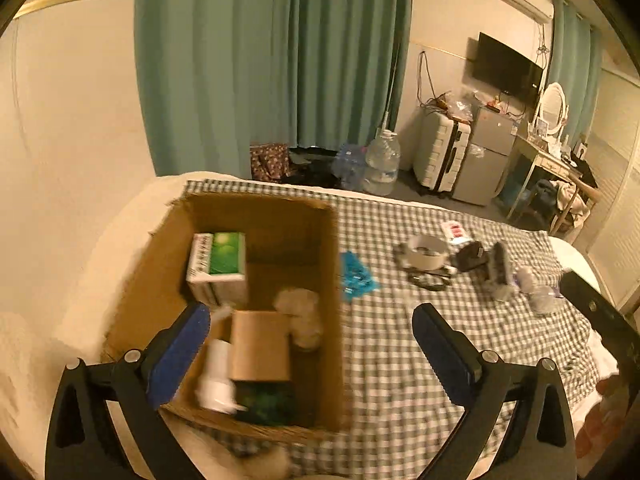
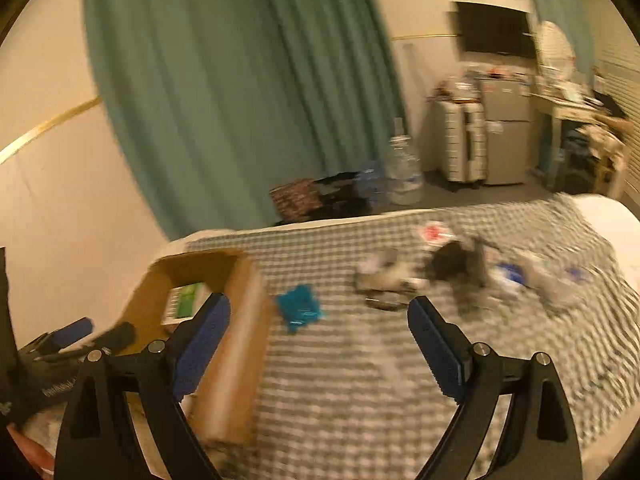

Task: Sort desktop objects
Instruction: 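Move both grippers back toward the wet-wipe pack and clear jar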

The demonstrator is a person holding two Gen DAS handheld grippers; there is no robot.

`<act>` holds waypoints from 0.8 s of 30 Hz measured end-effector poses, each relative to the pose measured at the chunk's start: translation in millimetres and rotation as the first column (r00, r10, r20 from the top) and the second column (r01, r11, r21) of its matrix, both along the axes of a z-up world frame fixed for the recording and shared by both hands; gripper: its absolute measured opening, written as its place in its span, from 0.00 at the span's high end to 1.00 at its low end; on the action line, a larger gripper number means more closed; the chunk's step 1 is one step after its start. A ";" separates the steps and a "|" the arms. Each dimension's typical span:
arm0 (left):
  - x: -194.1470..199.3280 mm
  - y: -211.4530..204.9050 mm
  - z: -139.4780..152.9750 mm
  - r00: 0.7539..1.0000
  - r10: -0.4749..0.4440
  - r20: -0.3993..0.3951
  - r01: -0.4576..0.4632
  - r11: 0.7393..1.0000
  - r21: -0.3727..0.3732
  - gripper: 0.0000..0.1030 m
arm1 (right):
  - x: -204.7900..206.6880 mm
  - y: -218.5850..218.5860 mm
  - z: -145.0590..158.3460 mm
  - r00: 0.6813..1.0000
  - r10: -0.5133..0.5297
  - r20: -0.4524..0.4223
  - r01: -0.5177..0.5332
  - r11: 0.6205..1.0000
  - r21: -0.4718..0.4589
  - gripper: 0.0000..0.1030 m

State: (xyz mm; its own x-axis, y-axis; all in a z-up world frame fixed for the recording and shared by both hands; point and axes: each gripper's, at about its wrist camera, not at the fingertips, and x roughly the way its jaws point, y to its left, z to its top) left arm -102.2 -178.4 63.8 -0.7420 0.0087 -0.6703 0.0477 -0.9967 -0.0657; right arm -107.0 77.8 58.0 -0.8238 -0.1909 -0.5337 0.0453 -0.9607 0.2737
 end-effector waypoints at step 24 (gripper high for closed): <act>-81.7 283.9 -124.9 0.967 -0.183 0.175 0.188 0.982 -0.012 0.00 | -34.0 248.6 -122.2 0.942 -0.332 0.052 0.317 0.929 0.194 0.05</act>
State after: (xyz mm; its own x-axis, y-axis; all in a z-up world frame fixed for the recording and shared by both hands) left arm -183.9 105.5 -61.1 -0.6026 0.1148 -0.7897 -0.1305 -0.9905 -0.0443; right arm -141.0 326.4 -64.2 -0.7761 0.1850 -0.6029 -0.2925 -0.9526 0.0842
